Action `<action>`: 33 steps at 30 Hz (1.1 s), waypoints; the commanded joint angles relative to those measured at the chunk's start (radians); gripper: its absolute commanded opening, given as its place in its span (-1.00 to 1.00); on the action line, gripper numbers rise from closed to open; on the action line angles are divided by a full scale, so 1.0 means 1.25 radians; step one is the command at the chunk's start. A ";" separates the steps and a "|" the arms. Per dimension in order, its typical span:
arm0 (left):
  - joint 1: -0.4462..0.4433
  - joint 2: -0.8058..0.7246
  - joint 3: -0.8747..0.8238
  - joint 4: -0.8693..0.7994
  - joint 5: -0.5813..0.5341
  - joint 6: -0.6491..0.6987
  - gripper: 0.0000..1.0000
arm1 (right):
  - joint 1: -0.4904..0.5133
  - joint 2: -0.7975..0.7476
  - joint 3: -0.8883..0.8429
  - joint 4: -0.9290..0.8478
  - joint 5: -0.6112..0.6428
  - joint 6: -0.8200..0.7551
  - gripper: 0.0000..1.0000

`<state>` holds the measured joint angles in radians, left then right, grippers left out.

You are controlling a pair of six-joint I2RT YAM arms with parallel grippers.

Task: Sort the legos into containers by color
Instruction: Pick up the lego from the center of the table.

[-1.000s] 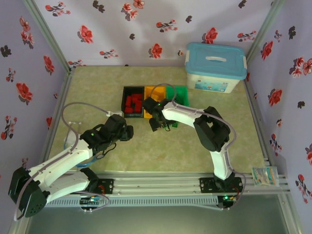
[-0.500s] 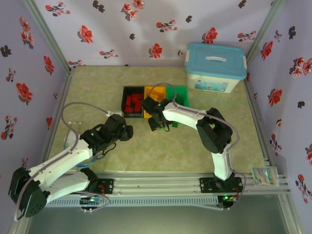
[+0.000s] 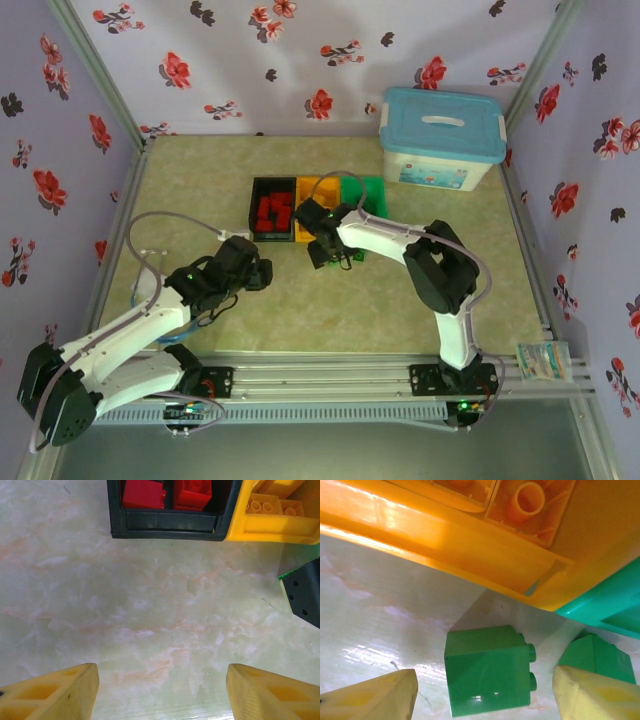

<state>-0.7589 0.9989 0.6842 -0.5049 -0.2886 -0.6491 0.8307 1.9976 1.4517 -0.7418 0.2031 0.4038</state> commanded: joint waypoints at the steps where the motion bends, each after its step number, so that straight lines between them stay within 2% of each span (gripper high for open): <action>1: 0.006 -0.012 -0.009 0.009 -0.016 -0.005 0.36 | -0.006 0.025 -0.011 0.018 -0.019 0.013 0.41; 3: 0.009 -0.014 -0.011 0.009 -0.016 -0.005 0.36 | -0.008 0.032 -0.012 0.022 -0.029 0.013 0.34; 10: 0.009 -0.020 -0.011 0.004 -0.021 0.000 0.35 | -0.006 -0.012 -0.026 0.022 -0.028 0.017 -0.30; 12: 0.011 -0.022 -0.010 0.004 -0.021 0.002 0.35 | -0.006 -0.035 -0.024 0.013 -0.020 0.014 -0.39; 16: 0.010 -0.044 -0.017 0.014 -0.021 0.012 0.35 | -0.008 -0.094 -0.009 -0.005 -0.001 0.003 -0.43; 21: 0.011 -0.106 -0.050 0.032 -0.021 0.022 0.35 | -0.052 -0.169 0.013 -0.022 0.016 -0.010 -0.43; 27: 0.011 -0.124 -0.062 -0.001 -0.026 0.017 0.35 | -0.173 -0.196 0.056 -0.032 -0.021 -0.040 -0.44; 33: 0.011 -0.152 -0.089 -0.013 -0.026 -0.009 0.34 | -0.266 -0.138 0.123 -0.046 -0.075 -0.058 -0.41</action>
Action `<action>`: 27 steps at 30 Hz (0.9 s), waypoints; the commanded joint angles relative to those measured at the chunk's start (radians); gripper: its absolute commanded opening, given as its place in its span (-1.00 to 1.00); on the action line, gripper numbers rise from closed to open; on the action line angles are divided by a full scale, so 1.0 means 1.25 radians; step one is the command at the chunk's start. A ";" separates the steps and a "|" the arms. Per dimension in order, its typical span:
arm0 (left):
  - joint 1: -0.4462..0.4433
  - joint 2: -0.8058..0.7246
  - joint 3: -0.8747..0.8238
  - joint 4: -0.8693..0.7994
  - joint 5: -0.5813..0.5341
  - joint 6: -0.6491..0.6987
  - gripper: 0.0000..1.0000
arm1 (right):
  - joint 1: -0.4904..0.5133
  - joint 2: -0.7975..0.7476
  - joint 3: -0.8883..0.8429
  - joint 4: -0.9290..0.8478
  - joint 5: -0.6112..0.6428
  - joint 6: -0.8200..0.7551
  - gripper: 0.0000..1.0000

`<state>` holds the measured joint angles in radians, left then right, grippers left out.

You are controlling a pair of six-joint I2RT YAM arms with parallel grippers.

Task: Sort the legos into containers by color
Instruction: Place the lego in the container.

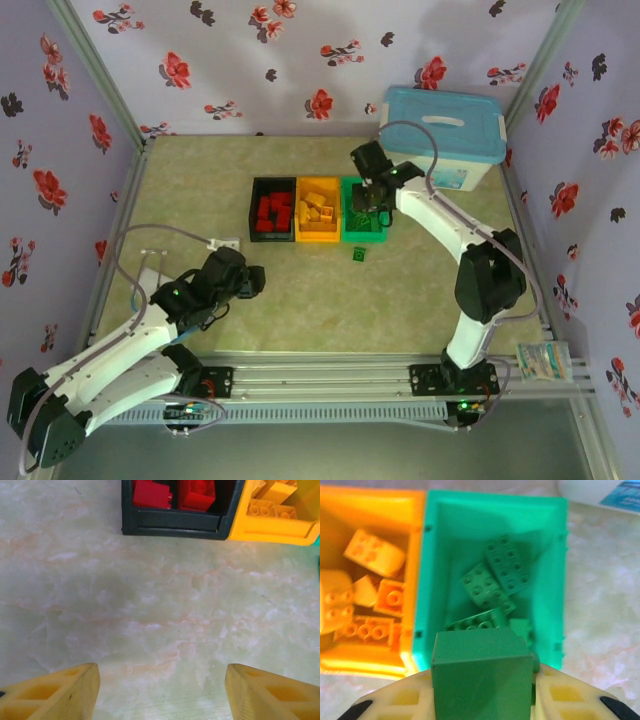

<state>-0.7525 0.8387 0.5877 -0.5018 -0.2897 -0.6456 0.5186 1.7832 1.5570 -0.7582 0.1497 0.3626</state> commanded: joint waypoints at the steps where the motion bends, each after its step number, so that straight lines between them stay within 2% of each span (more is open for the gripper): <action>1: 0.006 -0.029 -0.015 -0.018 -0.025 -0.016 0.34 | -0.027 0.048 0.051 -0.034 -0.036 -0.028 -0.40; 6: 0.004 -0.048 -0.023 -0.039 -0.024 -0.023 0.34 | -0.041 0.132 0.128 -0.070 -0.033 -0.035 -0.32; 7: 0.004 -0.052 -0.024 -0.043 -0.024 -0.023 0.34 | -0.042 0.141 0.140 -0.077 -0.032 -0.034 -0.24; 8: 0.004 -0.055 -0.024 -0.046 -0.025 -0.023 0.34 | -0.042 0.147 0.149 -0.082 -0.030 -0.028 0.08; 9: 0.004 -0.058 -0.024 -0.050 -0.025 -0.022 0.34 | -0.041 0.149 0.152 -0.085 -0.029 -0.025 0.52; 10: 0.004 -0.061 -0.024 -0.055 -0.027 -0.021 0.34 | -0.038 0.144 0.150 -0.085 -0.027 -0.022 0.70; 11: 0.004 -0.064 -0.024 -0.057 -0.029 -0.019 0.34 | -0.035 0.133 0.140 -0.078 -0.023 -0.020 0.75; 20: 0.004 -0.062 -0.021 -0.040 -0.036 -0.009 0.34 | 0.007 0.008 -0.007 -0.030 -0.004 0.002 0.80; 27: 0.005 -0.063 -0.012 -0.035 -0.044 0.007 0.34 | 0.065 -0.076 -0.168 0.020 -0.006 0.056 0.60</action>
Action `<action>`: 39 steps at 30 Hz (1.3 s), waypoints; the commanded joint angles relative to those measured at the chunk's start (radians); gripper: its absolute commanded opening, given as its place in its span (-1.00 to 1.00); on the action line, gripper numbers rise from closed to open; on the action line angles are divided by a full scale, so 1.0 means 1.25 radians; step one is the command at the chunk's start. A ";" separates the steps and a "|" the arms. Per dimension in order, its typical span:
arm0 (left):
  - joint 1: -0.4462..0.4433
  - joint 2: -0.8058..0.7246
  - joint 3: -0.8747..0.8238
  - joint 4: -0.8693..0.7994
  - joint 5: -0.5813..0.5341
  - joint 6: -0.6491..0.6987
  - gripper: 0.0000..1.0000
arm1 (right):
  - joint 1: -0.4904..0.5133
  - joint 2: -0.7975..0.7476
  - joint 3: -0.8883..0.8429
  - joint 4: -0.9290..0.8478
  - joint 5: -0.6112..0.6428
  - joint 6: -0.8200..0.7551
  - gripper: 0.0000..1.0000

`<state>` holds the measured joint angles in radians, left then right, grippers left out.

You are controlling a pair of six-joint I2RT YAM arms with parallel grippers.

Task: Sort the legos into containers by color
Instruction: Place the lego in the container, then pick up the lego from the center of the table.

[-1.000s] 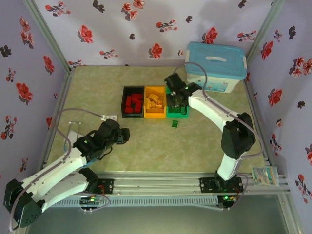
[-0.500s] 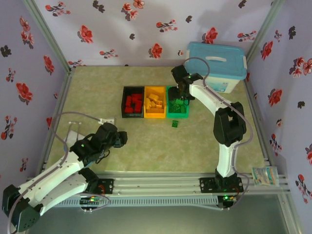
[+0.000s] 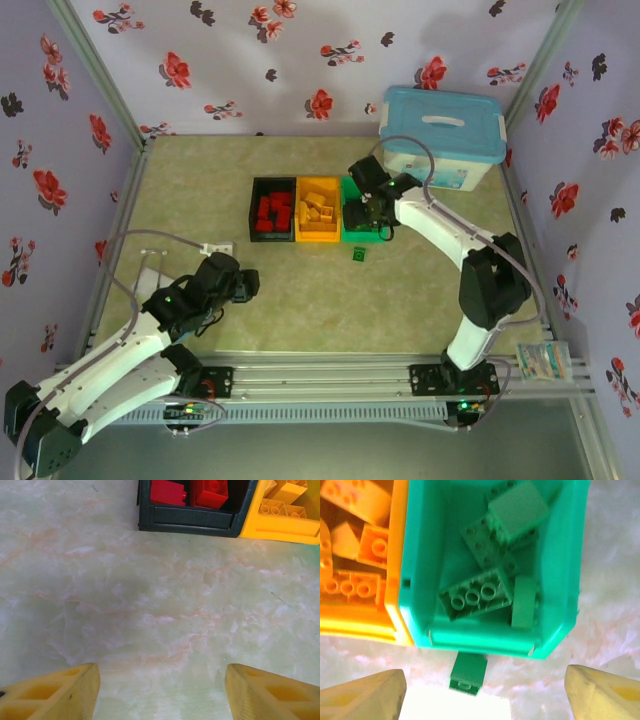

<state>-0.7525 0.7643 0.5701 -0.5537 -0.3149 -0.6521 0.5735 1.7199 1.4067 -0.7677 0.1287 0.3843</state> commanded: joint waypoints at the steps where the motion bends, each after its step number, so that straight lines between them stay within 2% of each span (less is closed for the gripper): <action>1: 0.005 -0.004 0.001 0.008 -0.024 0.012 0.34 | 0.028 -0.032 -0.064 0.037 0.011 0.046 0.58; 10: 0.005 -0.007 -0.010 0.009 -0.024 0.004 0.34 | 0.058 -0.029 -0.206 0.151 0.001 0.127 0.46; 15: 0.005 -0.016 -0.014 0.000 -0.023 0.003 0.34 | 0.059 0.017 -0.210 0.185 -0.017 0.143 0.45; 23: 0.005 -0.027 -0.021 -0.005 -0.025 0.001 0.34 | 0.060 0.085 -0.193 0.210 -0.028 0.154 0.29; 27: 0.005 -0.027 -0.022 -0.004 -0.024 0.004 0.34 | 0.066 0.094 -0.198 0.210 -0.019 0.160 0.09; 32: 0.005 -0.028 -0.024 0.000 -0.027 0.005 0.33 | 0.092 0.075 -0.190 0.184 0.017 0.159 -0.28; 39: 0.005 -0.032 -0.018 -0.005 -0.036 0.010 0.33 | 0.104 0.008 -0.138 0.117 0.063 0.134 -0.40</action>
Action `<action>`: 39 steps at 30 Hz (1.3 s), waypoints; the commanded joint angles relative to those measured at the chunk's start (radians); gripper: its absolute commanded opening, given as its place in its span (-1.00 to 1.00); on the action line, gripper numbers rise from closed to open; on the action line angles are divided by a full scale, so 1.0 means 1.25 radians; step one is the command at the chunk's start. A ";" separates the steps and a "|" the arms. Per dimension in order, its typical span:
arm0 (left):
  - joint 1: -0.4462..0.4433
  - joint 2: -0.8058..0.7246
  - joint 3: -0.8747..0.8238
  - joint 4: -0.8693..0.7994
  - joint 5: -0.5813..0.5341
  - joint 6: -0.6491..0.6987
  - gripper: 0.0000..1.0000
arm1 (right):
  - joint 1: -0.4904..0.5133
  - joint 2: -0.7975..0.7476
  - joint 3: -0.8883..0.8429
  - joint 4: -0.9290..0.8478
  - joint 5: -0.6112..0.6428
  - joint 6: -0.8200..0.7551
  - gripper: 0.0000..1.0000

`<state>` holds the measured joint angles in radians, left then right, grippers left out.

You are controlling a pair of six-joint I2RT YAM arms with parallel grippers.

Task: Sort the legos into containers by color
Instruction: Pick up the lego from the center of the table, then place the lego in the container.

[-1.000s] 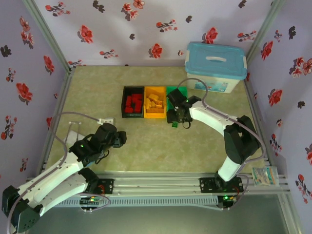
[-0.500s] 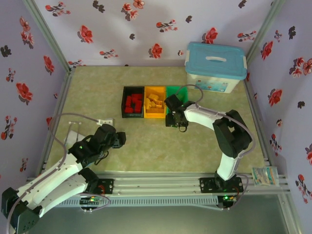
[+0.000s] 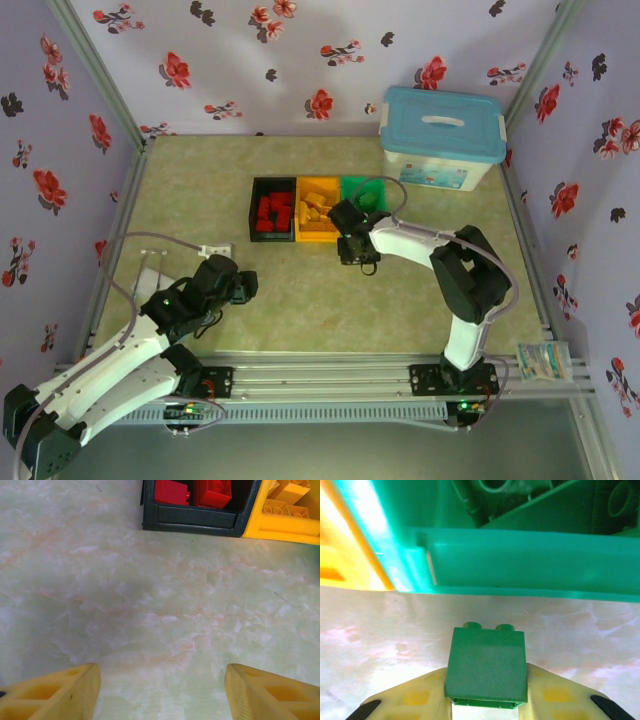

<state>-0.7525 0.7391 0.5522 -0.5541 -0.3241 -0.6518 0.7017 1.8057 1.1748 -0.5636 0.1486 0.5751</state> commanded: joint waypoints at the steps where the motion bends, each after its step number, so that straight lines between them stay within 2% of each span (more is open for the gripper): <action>1: 0.006 -0.014 -0.001 -0.006 -0.032 0.012 0.33 | 0.001 -0.069 0.064 -0.060 0.055 -0.030 -0.40; 9: 0.006 -0.024 0.017 -0.014 -0.048 0.022 0.33 | -0.060 -0.051 0.230 -0.147 0.059 -0.104 -0.39; 19: 0.006 -0.025 0.033 -0.026 -0.060 0.027 0.33 | -0.138 0.116 0.462 -0.212 -0.004 -0.156 -0.36; 20: 0.006 -0.026 0.036 -0.027 -0.062 0.028 0.32 | -0.142 0.136 0.490 -0.224 -0.006 -0.159 -0.31; 21: 0.006 -0.026 0.040 -0.030 -0.063 0.028 0.32 | -0.144 0.154 0.516 -0.235 -0.018 -0.163 -0.17; 22: 0.006 -0.026 0.043 -0.034 -0.065 0.029 0.32 | -0.145 0.164 0.533 -0.239 -0.027 -0.169 0.16; 23: 0.005 -0.025 0.048 -0.038 -0.068 0.031 0.32 | -0.145 0.168 0.545 -0.242 -0.034 -0.172 0.61; 24: 0.006 -0.027 0.052 -0.043 -0.071 0.033 0.32 | -0.144 0.163 0.548 -0.239 -0.033 -0.170 0.77; 34: 0.006 -0.021 0.051 -0.022 -0.085 0.035 0.32 | -0.143 0.033 0.392 -0.174 -0.022 -0.158 0.83; 39: 0.006 -0.016 0.060 -0.008 -0.133 0.040 0.37 | -0.143 -0.053 0.308 -0.129 -0.009 -0.163 0.88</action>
<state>-0.7525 0.7162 0.5919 -0.5835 -0.4221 -0.6205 0.5236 1.8133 1.6016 -0.7700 0.1242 0.3843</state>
